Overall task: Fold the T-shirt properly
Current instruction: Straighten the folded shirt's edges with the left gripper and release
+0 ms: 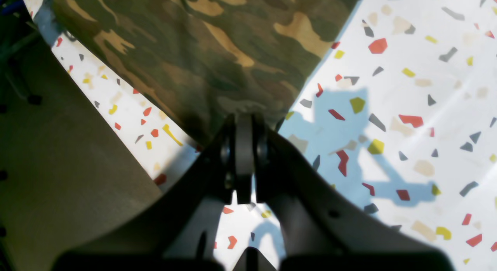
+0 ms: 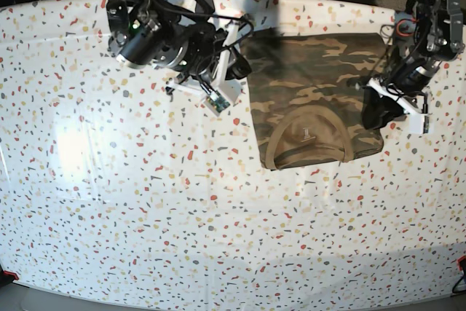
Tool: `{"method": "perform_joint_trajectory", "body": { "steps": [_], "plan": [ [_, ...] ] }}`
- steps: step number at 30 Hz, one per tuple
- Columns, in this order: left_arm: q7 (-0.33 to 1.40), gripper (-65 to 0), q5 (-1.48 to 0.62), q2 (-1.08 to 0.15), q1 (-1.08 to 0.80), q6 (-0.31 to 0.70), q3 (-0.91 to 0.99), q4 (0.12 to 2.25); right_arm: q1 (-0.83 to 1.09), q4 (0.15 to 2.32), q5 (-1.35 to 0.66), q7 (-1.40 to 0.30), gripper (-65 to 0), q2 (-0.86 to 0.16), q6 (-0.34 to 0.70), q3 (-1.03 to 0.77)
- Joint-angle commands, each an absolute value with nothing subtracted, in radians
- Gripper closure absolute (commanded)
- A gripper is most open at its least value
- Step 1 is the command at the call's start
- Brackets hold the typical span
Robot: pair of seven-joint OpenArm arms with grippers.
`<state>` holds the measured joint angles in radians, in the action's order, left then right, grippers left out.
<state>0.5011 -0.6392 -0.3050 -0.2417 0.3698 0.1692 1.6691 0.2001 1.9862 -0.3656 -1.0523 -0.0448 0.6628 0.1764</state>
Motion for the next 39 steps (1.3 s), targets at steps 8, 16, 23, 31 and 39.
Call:
{"method": "perform_joint_trajectory", "body": {
  "steps": [8, 16, 23, 31, 39],
  "plan": [
    [0.386, -6.8, -0.296, -0.242, -0.214, 0.288, 0.176, 1.681, 0.191, 2.004, -0.378, -1.054, 0.0, -0.044, 0.665, 0.176],
    [0.395, -6.8, -0.215, -0.262, -0.151, 0.224, 0.176, 1.575, 0.191, 2.005, -0.376, -1.102, 0.0, -0.044, 0.665, 0.176],
    [0.389, -6.8, -0.285, -0.296, -0.145, 0.164, 0.177, 1.558, 0.191, 2.004, -0.374, -1.069, 0.0, -0.044, 0.665, 0.176],
    [0.419, -4.9, -0.552, -0.344, -0.167, 0.298, 0.175, 1.654, 0.188, 2.004, -0.374, -1.060, 0.0, -0.044, 0.665, 0.176],
    [0.364, -4.9, -0.377, -0.267, -0.179, 0.402, 0.136, 1.629, 0.186, 2.004, -0.368, -1.056, 0.0, -0.044, 0.665, 0.176]
  ]
}}
